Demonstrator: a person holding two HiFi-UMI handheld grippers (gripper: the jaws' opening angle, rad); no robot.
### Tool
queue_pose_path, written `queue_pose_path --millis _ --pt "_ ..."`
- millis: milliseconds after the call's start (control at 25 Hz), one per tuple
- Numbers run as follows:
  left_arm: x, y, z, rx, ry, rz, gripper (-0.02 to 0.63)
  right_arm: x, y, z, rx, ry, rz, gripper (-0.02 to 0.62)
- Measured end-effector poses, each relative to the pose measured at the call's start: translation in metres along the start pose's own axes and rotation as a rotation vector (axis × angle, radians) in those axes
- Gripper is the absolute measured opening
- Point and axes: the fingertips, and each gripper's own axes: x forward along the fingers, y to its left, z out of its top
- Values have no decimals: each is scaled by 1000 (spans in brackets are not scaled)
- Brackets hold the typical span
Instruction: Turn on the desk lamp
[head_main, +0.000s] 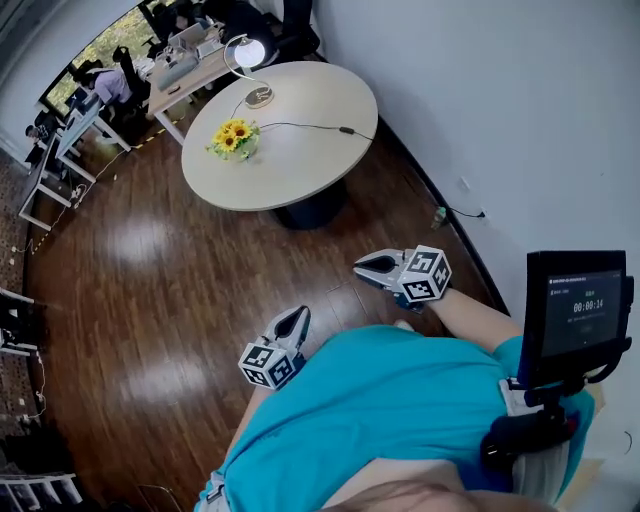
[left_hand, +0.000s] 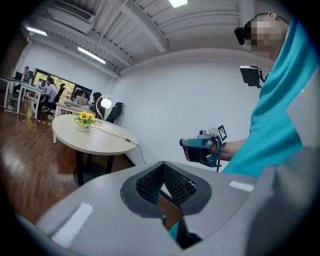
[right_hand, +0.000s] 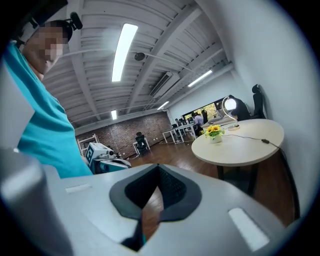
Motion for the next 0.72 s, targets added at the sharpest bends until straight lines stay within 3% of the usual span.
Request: queue_pose_path --millis 120,520,720 --pt "-27 7 -1 -12 16 -7 23 18 19 -2 46 0 -3 2" --pt "-26 27 -1 -51 -80 58 23 26 11 -2 -31 59 55 0" --pt "-19 24 -4 -41 -77 68 23 19 8 -3 -52 65 73 2"
